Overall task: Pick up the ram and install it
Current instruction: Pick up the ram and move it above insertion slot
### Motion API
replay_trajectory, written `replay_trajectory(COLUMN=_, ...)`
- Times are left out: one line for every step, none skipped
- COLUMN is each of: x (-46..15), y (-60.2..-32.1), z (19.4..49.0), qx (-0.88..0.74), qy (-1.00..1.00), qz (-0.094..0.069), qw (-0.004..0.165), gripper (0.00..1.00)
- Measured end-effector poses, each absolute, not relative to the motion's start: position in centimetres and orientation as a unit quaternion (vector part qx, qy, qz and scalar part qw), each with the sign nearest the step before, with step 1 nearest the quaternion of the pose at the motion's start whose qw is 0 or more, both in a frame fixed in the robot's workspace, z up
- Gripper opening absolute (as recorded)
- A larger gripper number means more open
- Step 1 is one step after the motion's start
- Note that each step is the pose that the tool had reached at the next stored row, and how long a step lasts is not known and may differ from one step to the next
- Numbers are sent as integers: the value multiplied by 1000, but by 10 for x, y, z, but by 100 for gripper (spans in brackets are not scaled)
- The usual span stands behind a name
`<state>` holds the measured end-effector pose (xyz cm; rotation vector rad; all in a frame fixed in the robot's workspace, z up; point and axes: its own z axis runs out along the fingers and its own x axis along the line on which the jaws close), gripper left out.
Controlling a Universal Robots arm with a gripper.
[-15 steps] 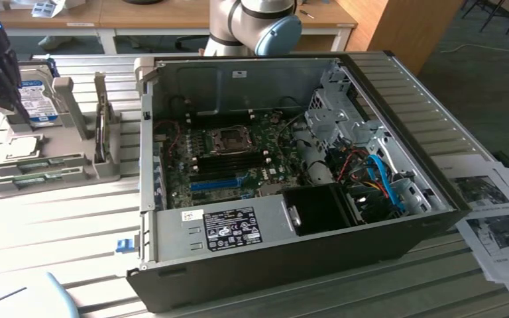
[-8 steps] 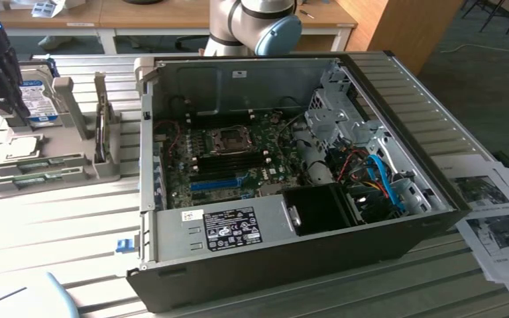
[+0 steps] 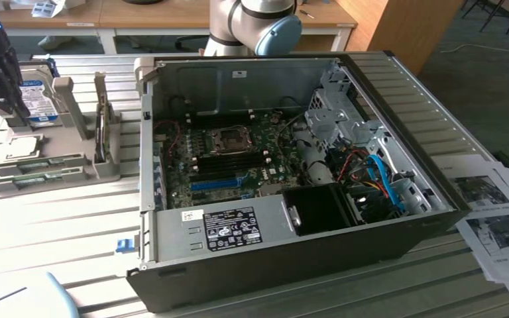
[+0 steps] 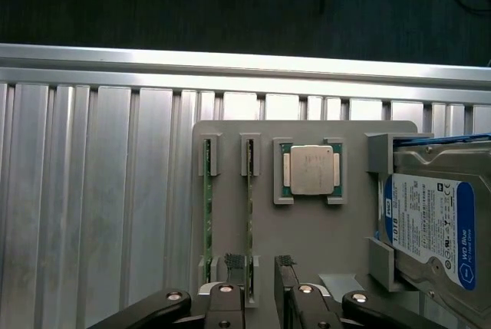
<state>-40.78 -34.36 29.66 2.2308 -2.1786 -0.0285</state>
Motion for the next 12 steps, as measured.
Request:
replay_trajectory(x=-408, y=-344, z=297, qx=715, qy=-699, qz=-9, qw=12, gripper=29)
replay_trajectory(x=-408, y=-345, z=297, qx=715, qy=-699, qz=-9, qw=12, gripper=29)
replay_trajectory(x=-408, y=-345, z=297, qx=715, qy=-699, qz=-9, qw=12, gripper=29)
replay_trajectory(x=-408, y=-346, z=297, qx=715, qy=-699, qz=-9, qw=12, gripper=29)
replay_trajectory(x=-408, y=-347, z=297, qx=715, qy=-699, qz=-9, qw=12, gripper=29)
replay_trajectory(x=-408, y=-347, z=297, qx=715, qy=-699, qz=-9, qw=12, gripper=29)
replay_trajectory(x=-408, y=-348, z=297, qx=715, qy=-699, qz=-9, qw=12, gripper=29)
replay_trajectory(x=-408, y=-349, z=297, qx=715, qy=-699, qz=-9, qw=12, gripper=29)
replay_trajectory(x=-408, y=-349, z=297, qx=715, qy=-699, qz=-9, qw=12, gripper=29)
replay_trajectory(x=-408, y=-350, z=297, qx=715, qy=-699, qz=-9, qw=12, gripper=29)
replay_trajectory(x=-408, y=-351, z=297, qx=715, qy=-699, qz=-9, qw=12, gripper=29)
replay_trajectory(x=-408, y=-352, z=297, qx=715, qy=-699, qz=-9, qw=12, gripper=29)
